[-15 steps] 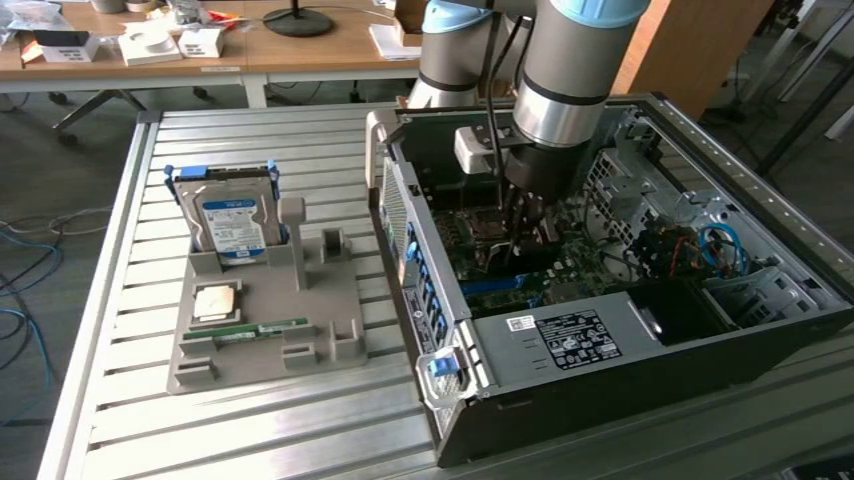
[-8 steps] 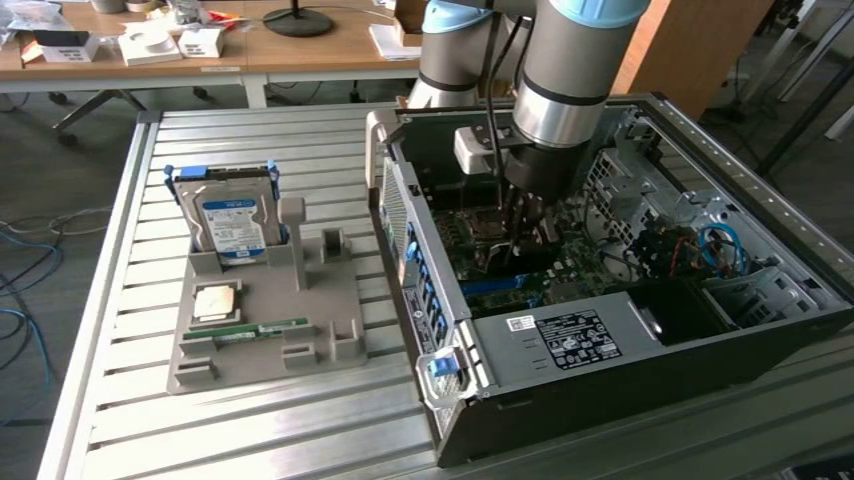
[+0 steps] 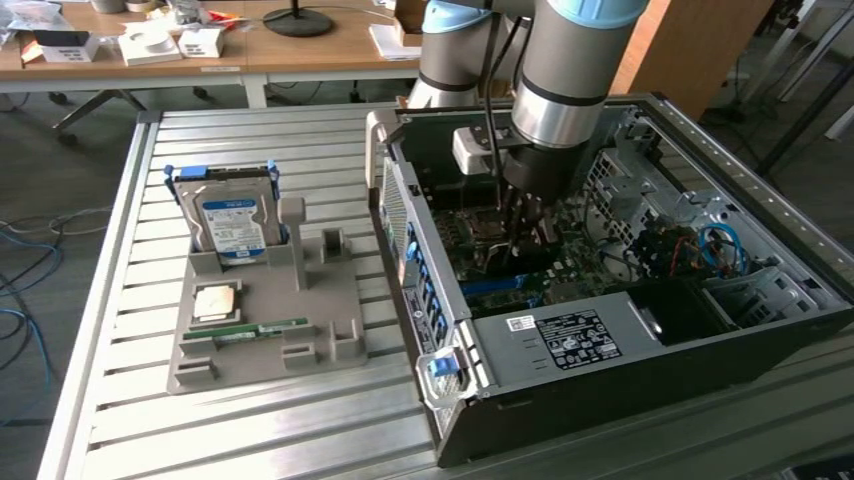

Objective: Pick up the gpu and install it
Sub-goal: 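Insert the gpu into the slot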

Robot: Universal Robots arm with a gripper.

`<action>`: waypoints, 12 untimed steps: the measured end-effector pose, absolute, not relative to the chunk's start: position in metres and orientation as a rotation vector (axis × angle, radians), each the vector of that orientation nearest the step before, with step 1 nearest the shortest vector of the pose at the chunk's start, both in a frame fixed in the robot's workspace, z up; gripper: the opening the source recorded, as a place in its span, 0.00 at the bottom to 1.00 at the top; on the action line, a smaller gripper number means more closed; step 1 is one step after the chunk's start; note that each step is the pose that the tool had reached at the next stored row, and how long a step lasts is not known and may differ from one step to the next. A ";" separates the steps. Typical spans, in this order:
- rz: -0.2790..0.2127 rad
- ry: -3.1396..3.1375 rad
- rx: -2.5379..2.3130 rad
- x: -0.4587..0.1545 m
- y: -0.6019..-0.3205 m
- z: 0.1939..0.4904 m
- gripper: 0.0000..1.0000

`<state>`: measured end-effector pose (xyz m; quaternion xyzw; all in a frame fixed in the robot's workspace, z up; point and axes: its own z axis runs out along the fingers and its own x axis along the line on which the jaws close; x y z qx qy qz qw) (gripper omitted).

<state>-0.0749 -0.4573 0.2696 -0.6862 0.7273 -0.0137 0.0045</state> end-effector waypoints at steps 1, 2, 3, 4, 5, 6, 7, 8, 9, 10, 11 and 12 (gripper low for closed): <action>-0.043 2.278 -2.150 -0.075 -0.457 0.270 0.26; -0.043 2.278 -2.149 -0.075 -0.457 0.270 0.26; -0.043 2.278 -2.150 -0.075 -0.457 0.270 0.26; -0.043 2.278 -2.150 -0.075 -0.457 0.270 0.26; -0.043 2.278 -2.149 -0.075 -0.457 0.269 0.26; -0.043 2.278 -2.149 -0.076 -0.457 0.269 0.26; -0.043 2.278 -2.149 -0.076 -0.457 0.269 0.26; -0.043 2.278 -2.149 -0.076 -0.457 0.268 0.26; -0.043 2.278 -2.149 -0.076 -0.457 0.268 0.26; -0.043 2.278 -2.149 -0.076 -0.457 0.268 0.26; -0.043 2.278 -2.150 -0.076 -0.457 0.268 0.26; -0.043 2.278 -2.150 -0.076 -0.457 0.268 0.26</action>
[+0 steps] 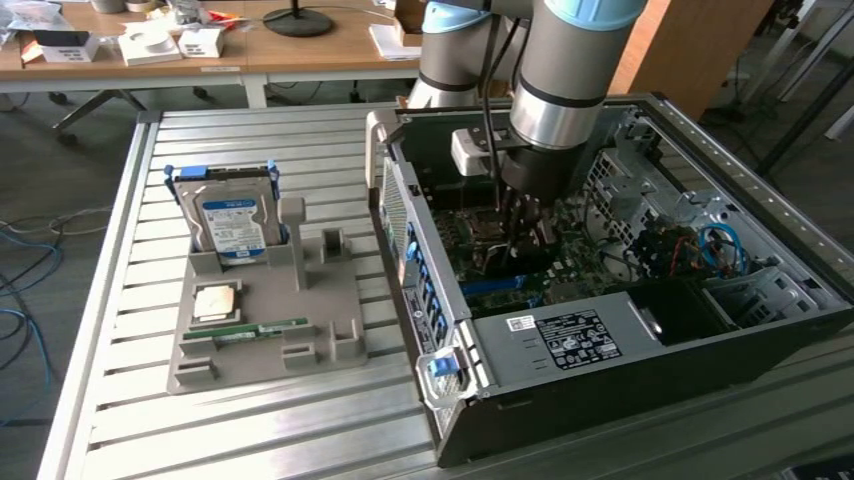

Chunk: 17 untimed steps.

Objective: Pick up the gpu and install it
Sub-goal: 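Insert the gpu into the slot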

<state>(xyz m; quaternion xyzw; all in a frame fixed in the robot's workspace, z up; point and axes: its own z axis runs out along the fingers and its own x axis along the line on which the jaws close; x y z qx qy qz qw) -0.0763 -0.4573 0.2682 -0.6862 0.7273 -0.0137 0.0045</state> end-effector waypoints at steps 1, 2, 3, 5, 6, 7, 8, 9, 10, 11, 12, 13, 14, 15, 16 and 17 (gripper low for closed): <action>-0.043 2.278 -2.150 -0.076 -0.457 0.268 0.26; -0.043 2.278 -2.149 -0.076 -0.457 0.268 0.26; -0.043 2.278 -2.149 -0.076 -0.457 0.267 0.26; -0.043 2.278 -2.149 -0.076 -0.457 0.267 0.26; -0.043 2.278 -2.149 -0.076 -0.457 0.267 0.26; -0.043 2.279 -2.149 -0.076 -0.457 0.267 0.26; -0.043 2.278 -2.149 -0.076 -0.457 0.267 0.26; -0.043 2.278 -2.149 -0.076 -0.457 0.266 0.26; -0.043 2.278 -2.149 -0.076 -0.457 0.266 0.26; -0.043 2.278 -2.149 -0.076 -0.457 0.266 0.26; -0.043 2.278 -2.149 -0.076 -0.457 0.266 0.26; -0.043 2.278 -2.149 -0.076 -0.457 0.266 0.26; -0.043 2.278 -2.149 -0.076 -0.457 0.266 0.26; -0.042 2.279 -2.150 -0.076 -0.457 0.266 0.26; -0.042 2.279 -2.150 -0.076 -0.457 0.265 0.26; -0.042 2.279 -2.150 -0.076 -0.457 0.265 0.26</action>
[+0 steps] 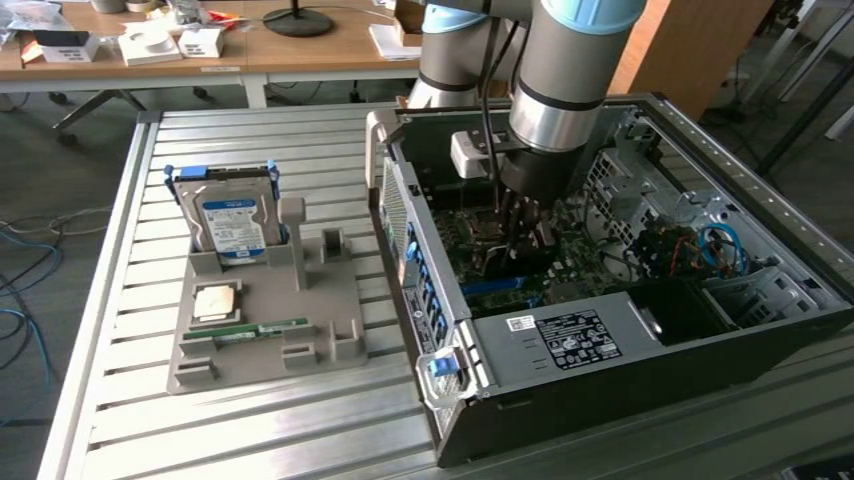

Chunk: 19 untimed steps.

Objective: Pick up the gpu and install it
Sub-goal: 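Insert the gpu into the slot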

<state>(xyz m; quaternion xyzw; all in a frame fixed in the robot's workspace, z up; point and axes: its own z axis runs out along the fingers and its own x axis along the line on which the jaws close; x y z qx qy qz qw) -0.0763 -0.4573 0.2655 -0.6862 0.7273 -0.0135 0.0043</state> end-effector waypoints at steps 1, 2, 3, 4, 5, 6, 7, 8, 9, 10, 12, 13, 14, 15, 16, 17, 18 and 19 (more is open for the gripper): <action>-0.042 2.279 -2.150 -0.076 -0.457 0.265 0.26; -0.041 2.278 -2.149 -0.076 -0.457 0.265 0.26; -0.040 2.278 -2.149 -0.076 -0.457 0.265 0.26; -0.039 2.277 -2.148 -0.076 -0.457 0.265 0.26; -0.038 2.277 -2.148 -0.076 -0.457 0.265 0.26; -0.038 2.277 -2.148 -0.076 -0.457 0.265 0.26; -0.038 2.277 -2.148 -0.076 -0.457 0.264 0.26; -0.037 2.277 -2.148 -0.076 -0.457 0.263 0.26; -0.037 2.277 -2.148 -0.076 -0.457 0.263 0.26; -0.037 2.277 -2.148 -0.076 -0.457 0.263 0.26; -0.038 2.277 -2.148 -0.076 -0.457 0.263 0.26; -0.037 2.277 -2.148 -0.076 -0.457 0.263 0.26; -0.037 2.276 -2.147 -0.076 -0.457 0.262 0.26; -0.037 2.277 -2.148 -0.076 -0.457 0.262 0.26; -0.037 2.277 -2.148 -0.076 -0.457 0.262 0.26; -0.037 2.277 -2.148 -0.076 -0.457 0.262 0.26; -0.037 2.277 -2.148 -0.076 -0.457 0.262 0.26; -0.037 2.277 -2.148 -0.076 -0.457 0.262 0.26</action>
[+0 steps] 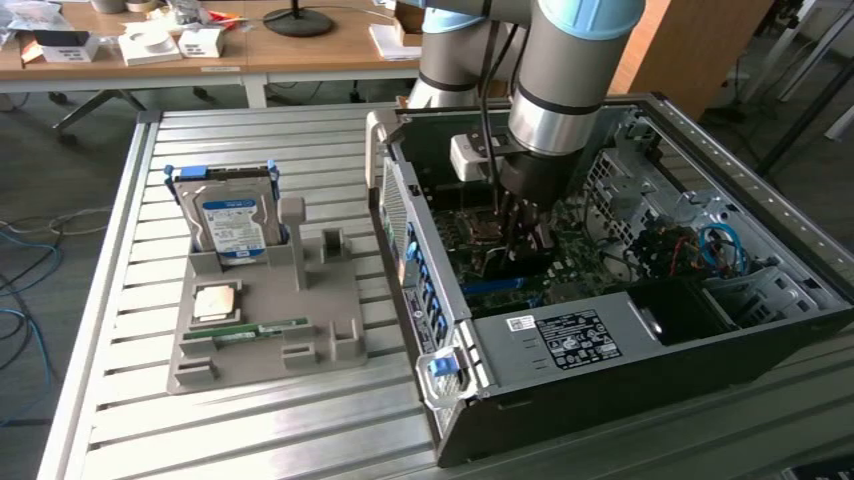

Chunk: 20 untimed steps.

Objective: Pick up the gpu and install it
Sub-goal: 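Insert the gpu into the slot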

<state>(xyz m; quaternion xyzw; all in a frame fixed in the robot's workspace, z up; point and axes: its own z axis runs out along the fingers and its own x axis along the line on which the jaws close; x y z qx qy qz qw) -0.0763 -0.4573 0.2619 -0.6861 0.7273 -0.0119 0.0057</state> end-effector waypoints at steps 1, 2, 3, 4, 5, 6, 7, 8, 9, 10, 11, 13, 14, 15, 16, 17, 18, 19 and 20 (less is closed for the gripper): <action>-0.037 2.277 -2.148 -0.076 -0.457 0.262 0.26; -0.037 2.277 -2.148 -0.076 -0.457 0.262 0.26; -0.037 2.277 -2.148 -0.076 -0.457 0.262 0.26; -0.036 2.277 -2.148 -0.076 -0.457 0.262 0.26; -0.035 2.278 -2.149 -0.076 -0.457 0.262 0.26; -0.035 2.278 -2.149 -0.076 -0.457 0.262 0.26; -0.034 2.278 -2.149 -0.076 -0.457 0.262 0.26; -0.034 2.278 -2.149 -0.076 -0.457 0.262 0.26; -0.034 2.278 -2.149 -0.076 -0.457 0.262 0.26; -0.033 2.278 -2.150 -0.076 -0.457 0.262 0.26; -0.033 2.279 -2.150 -0.075 -0.457 0.262 0.26; -0.032 2.279 -2.150 -0.075 -0.457 0.262 0.26; -0.032 2.279 -2.150 -0.075 -0.457 0.262 0.26; -0.032 2.280 -2.150 -0.075 -0.457 0.262 0.26; -0.032 2.280 -2.150 -0.075 -0.457 0.262 0.26; -0.032 2.279 -2.150 -0.075 -0.457 0.262 0.26; -0.032 2.280 -2.151 -0.075 -0.457 0.262 0.26; -0.030 2.280 -2.151 -0.075 -0.457 0.262 0.26; -0.029 2.281 -2.152 -0.075 -0.457 0.262 0.26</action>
